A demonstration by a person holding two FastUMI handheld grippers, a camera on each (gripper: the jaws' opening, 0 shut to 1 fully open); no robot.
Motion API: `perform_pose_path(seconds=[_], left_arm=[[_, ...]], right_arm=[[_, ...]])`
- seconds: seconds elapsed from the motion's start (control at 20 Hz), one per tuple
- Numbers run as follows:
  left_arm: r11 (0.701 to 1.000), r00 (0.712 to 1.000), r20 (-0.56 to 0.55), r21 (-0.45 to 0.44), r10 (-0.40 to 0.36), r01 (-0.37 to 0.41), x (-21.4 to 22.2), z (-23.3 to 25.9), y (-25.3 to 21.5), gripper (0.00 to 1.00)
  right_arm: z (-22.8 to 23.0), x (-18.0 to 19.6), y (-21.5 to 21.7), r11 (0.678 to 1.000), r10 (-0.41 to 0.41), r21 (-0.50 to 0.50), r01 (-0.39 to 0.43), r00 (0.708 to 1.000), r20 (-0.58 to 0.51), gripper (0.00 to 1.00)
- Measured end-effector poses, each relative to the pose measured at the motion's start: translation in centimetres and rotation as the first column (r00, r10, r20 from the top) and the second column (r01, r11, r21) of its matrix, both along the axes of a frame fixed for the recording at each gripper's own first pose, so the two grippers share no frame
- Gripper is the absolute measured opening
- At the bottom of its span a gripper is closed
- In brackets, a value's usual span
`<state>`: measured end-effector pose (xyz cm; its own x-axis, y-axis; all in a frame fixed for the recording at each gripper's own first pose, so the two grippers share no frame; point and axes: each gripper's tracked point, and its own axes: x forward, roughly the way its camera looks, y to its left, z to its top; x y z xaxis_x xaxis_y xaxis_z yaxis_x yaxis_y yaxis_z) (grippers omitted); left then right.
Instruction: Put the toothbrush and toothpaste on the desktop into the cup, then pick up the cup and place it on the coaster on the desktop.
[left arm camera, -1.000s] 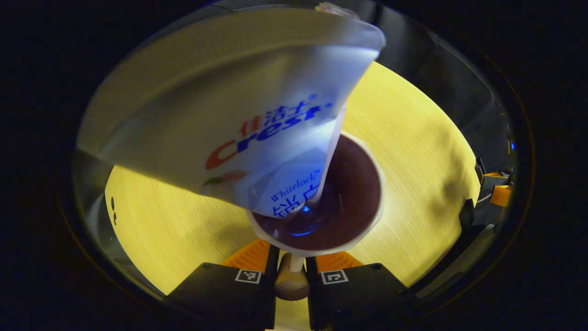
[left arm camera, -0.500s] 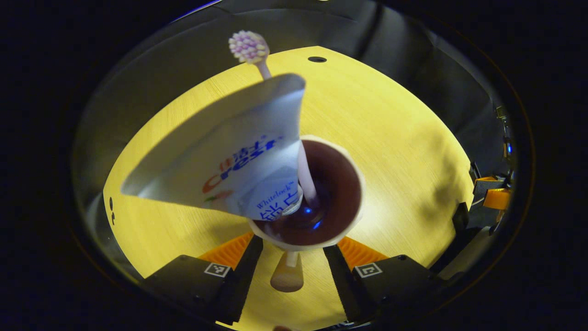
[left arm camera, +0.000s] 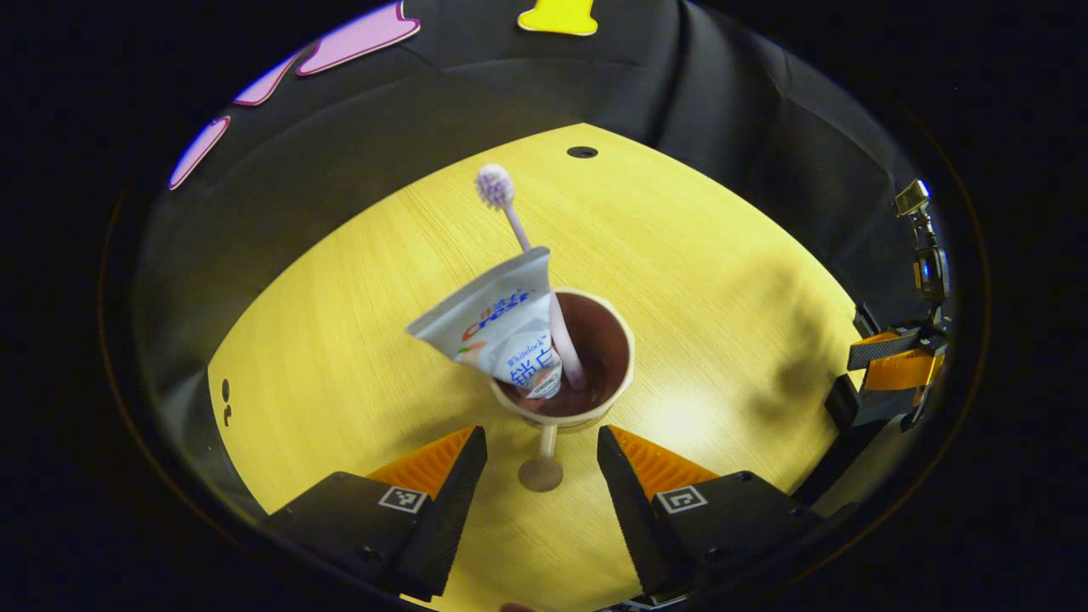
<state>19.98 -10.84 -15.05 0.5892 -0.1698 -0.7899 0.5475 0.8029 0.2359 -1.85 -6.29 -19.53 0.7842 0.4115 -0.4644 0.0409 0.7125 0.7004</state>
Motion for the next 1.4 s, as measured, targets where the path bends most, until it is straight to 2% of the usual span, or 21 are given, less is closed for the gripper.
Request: perform_pose_path(seconds=[0.25, 0.45, 0.6, 0.75, 0.9, 1.25, 1.4], left_arm=[[0.997, 0.997, 0.075, -0.082, -0.003, 0.010, -2.3, 3.0, 1.0, 0.83], [0.983, 0.987, 0.158, -0.186, 0.031, -0.001, -4.7, 5.8, 1.9, 0.83], [0.954, 0.973, 0.214, -0.298, 0.089, -0.022, -6.8, 7.9, 2.2, 0.83], [0.918, 0.958, 0.263, -0.396, 0.114, 0.000, -9.2, 9.7, 2.0, 0.82], [0.893, 0.936, 0.302, -0.449, 0.179, -0.026, -10.9, 10.6, 3.1, 0.82], [0.803, 0.895, 0.294, -0.586, 0.335, -0.108, -15.9, 10.0, 4.6, 0.84], [0.792, 0.875, 0.297, -0.593, 0.383, -0.146, -17.9, 9.4, 5.8, 0.84]], right_arm=[[1.2, 0.7, 0.5, 1.000, 0.007, -0.004, -0.007, 1.000, 0.019, 0.56], [1.7, 1.3, 0.9, 1.000, 0.011, -0.011, -0.011, 1.000, 0.025, 0.56], [1.8, 1.7, 1.4, 1.000, 0.017, -0.017, -0.017, 1.000, 0.022, 0.56], [2.1, 2.1, 2.0, 0.999, 0.033, -0.027, -0.032, 0.999, 0.019, 0.56], [2.7, 2.4, 3.2, 0.998, 0.058, -0.039, -0.057, 0.998, 0.032, 0.56], [4.1, 2.5, 7.2, 0.989, 0.137, -0.068, -0.133, 0.988, 0.066, 0.56], [4.5, 2.6, 9.1, 0.985, 0.164, -0.072, -0.158, 0.983, 0.081, 0.56]])
